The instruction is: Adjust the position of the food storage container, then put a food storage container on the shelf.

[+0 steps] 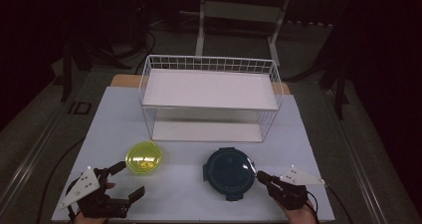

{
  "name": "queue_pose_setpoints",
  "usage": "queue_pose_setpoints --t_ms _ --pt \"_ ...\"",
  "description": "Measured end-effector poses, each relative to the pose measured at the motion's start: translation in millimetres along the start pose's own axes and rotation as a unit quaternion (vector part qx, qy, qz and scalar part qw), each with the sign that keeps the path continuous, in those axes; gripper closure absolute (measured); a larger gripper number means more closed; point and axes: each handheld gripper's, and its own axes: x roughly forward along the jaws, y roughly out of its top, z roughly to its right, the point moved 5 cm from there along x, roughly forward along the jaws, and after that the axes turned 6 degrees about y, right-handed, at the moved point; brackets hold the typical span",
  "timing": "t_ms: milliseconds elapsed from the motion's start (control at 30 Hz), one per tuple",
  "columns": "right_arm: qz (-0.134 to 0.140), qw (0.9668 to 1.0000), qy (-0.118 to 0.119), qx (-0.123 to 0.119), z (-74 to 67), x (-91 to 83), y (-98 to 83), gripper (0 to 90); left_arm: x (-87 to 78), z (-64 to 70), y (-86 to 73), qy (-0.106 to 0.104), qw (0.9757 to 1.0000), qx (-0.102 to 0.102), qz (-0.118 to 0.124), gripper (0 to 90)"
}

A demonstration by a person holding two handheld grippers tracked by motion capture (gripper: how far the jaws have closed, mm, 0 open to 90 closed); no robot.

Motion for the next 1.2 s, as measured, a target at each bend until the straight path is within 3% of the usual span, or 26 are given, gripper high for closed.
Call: queue_pose_setpoints --t_ms 67,167,200,233,300,400,467,567,700,767,900,1000,1067,1200 --pt "0.007 1.0 0.003 0.002 -1.2 -1.8 2.8 77.1 -0.1 1.5 0.9 -0.005 1.0 -0.003 0.001 0.0" --pt "0.023 0.9996 0.002 0.018 -2.4 -4.7 7.6 55.6 2.4 8.3 3.4 -0.026 0.9997 -0.001 0.0 0.0" --pt "0.023 0.9996 0.002 0.018 -2.4 -4.7 7.6 55.6 2.4 8.3 3.4 -0.026 0.9997 -0.001 0.0 0.0" --pt "0.024 0.9996 0.002 0.012 -4.7 -4.7 10.0 40.7 3.4 10.0 4.3 -0.03 0.9996 0.001 -0.003 0.0" --pt "0.03 0.9995 -0.003 0.0 -6.6 -5.3 12.5 30.5 5.0 14.0 7.0 -0.036 0.9993 0.003 -0.004 0.0" --pt "0.045 0.9989 0.016 0.002 -6.7 -8.9 17.6 14.3 7.3 19.3 11.8 -0.042 0.9991 0.01 -0.006 0.0" --pt "0.052 0.9985 0.018 0.006 -5.3 -11.8 21.5 14.1 8.5 22.4 14.6 -0.044 0.9989 0.015 -0.007 0.0" --pt "0.055 0.9985 -0.004 0.002 -2.7 -15.0 26.7 15.8 11.6 26.2 17.6 -0.045 0.9987 0.021 -0.011 0.0" --pt "0.05 0.9987 0.006 -0.008 -5.3 -17.6 32.5 23.0 19.4 30.7 19.7 -0.044 0.9983 0.032 -0.023 0.0" --pt "0.056 0.9981 0.012 -0.019 -6.9 -18.6 36.1 22.9 24.1 33.1 22.5 -0.046 0.9982 0.028 -0.025 0.0" --pt "0.049 0.9984 0.026 -0.012 -5.2 -19.5 41.5 20.2 33.9 38.5 30.5 -0.051 0.998 0.022 -0.029 0.0" --pt "0.046 0.9986 0.022 -0.012 -3.4 -19.4 45.0 16.4 41.1 42.6 36.4 -0.061 0.9974 0.014 -0.037 0.0" --pt "0.051 0.9985 0.011 -0.017 -2.8 -19.8 47.5 16.5 45.9 46.0 40.0 -0.061 0.997 0.015 -0.045 0.0" --pt "0.061 0.9976 0.02 -0.024 -0.2 -21.1 52.9 16.4 56.0 53.1 48.6 -0.066 0.9963 0.024 -0.049 0.0"
